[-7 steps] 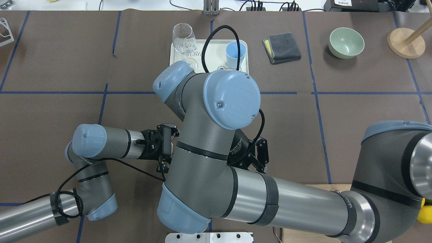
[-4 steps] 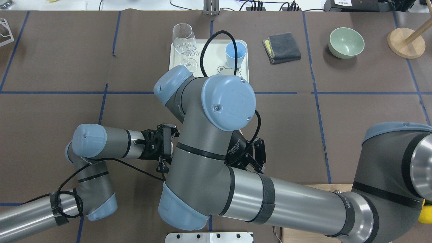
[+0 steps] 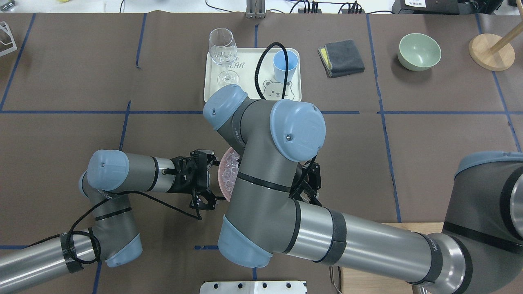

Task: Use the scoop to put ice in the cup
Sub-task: 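Dip the scoop into the ice bowl with the right gripper, then lift the scoop of ice cubes out of the bowl with the right gripper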

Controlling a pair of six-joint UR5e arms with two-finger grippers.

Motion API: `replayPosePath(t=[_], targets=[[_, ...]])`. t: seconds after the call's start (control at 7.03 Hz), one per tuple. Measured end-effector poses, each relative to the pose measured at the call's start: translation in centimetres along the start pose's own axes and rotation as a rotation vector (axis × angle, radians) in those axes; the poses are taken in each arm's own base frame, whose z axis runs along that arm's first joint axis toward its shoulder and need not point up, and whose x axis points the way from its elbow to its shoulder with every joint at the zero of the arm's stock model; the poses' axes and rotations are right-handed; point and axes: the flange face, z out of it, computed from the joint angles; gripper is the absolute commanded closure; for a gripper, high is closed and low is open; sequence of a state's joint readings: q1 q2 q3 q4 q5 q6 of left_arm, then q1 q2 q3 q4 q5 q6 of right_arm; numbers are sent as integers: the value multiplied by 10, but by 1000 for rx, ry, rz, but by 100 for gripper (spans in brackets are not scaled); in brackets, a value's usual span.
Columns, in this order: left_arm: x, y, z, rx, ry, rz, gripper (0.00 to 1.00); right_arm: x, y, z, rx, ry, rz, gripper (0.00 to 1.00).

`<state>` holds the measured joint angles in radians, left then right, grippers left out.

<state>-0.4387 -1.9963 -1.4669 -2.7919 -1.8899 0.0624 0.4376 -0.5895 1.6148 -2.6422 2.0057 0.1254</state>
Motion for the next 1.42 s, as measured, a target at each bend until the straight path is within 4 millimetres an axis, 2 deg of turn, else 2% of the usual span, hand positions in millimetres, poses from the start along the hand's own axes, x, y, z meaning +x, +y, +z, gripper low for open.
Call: replayPosePath(t=[0.28, 0.71, 1.0, 1.42], targets=[[0, 0, 0, 0, 0, 0, 0, 10, -2, 20, 46, 1, -10, 100], [0, -1, 0, 1, 0, 1, 0, 28, 19, 47, 136, -3, -45, 100], [0, -1, 0, 2, 0, 1, 0, 31, 30, 50, 189, -10, -55, 100], [0, -1, 0, 2, 0, 1, 0, 39, 33, 64, 300, -33, -59, 100]])
